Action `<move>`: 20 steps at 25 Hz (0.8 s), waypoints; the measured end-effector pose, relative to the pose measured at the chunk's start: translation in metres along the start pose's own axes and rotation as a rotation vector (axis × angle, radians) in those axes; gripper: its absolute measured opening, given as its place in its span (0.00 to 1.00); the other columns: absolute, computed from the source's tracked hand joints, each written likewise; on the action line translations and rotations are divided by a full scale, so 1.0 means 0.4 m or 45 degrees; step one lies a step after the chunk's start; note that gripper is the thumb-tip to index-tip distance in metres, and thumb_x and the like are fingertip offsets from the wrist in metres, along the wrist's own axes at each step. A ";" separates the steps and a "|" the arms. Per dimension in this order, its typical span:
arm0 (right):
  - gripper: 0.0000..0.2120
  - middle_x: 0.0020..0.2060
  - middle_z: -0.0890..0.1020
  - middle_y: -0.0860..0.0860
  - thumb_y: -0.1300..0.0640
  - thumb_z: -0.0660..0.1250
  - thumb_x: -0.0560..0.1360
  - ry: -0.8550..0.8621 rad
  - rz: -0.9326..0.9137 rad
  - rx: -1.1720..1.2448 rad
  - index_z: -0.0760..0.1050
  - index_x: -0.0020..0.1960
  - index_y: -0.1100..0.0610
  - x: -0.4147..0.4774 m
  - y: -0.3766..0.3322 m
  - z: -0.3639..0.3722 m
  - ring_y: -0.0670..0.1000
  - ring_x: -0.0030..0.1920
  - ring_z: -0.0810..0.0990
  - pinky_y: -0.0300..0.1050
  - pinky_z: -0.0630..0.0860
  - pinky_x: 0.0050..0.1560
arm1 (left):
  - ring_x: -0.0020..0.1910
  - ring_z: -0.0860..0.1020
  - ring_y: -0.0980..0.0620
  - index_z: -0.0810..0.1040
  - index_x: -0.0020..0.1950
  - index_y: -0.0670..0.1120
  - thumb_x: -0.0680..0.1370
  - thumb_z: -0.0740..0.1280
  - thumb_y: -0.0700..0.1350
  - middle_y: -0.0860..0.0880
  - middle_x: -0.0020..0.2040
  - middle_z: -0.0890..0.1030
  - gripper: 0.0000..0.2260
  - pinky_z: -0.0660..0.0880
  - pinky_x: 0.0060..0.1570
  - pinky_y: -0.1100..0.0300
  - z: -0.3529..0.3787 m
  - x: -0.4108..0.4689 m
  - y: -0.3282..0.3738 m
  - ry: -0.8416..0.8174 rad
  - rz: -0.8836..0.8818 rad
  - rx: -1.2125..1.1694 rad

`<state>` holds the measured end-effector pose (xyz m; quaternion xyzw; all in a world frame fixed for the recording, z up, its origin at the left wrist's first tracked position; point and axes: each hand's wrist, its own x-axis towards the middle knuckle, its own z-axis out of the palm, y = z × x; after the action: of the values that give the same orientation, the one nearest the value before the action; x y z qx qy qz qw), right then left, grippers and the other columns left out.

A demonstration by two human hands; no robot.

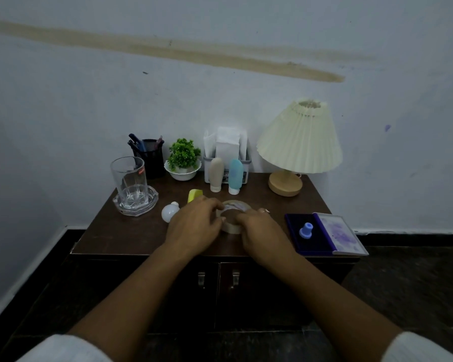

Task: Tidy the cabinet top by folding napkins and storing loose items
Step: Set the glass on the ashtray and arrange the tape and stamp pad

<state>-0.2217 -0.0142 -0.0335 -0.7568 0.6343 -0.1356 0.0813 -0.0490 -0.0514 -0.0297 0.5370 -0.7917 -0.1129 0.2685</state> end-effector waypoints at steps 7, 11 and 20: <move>0.20 0.64 0.80 0.51 0.63 0.63 0.78 0.105 -0.080 0.269 0.76 0.68 0.51 0.005 -0.020 -0.030 0.52 0.65 0.76 0.48 0.73 0.67 | 0.55 0.79 0.52 0.80 0.60 0.56 0.78 0.68 0.52 0.54 0.57 0.78 0.11 0.73 0.49 0.55 -0.023 0.006 -0.010 0.124 -0.096 0.049; 0.15 0.59 0.82 0.47 0.61 0.64 0.79 0.266 -0.003 0.256 0.79 0.64 0.51 -0.047 0.039 -0.123 0.46 0.59 0.79 0.46 0.77 0.62 | 0.52 0.78 0.54 0.82 0.58 0.52 0.78 0.69 0.47 0.53 0.54 0.79 0.10 0.74 0.48 0.56 0.009 0.034 0.044 0.142 0.010 -0.198; 0.12 0.57 0.84 0.53 0.55 0.68 0.79 0.378 0.694 0.151 0.80 0.61 0.55 -0.174 0.348 -0.196 0.52 0.54 0.81 0.48 0.76 0.57 | 0.54 0.78 0.56 0.79 0.63 0.54 0.77 0.70 0.54 0.54 0.57 0.78 0.15 0.78 0.53 0.55 0.166 0.037 0.253 -0.112 0.239 -0.272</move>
<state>-0.3874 0.0327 -0.0073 -0.5248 0.8096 -0.2545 0.0652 -0.1693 -0.0319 -0.0332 0.4235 -0.8329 -0.1942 0.2986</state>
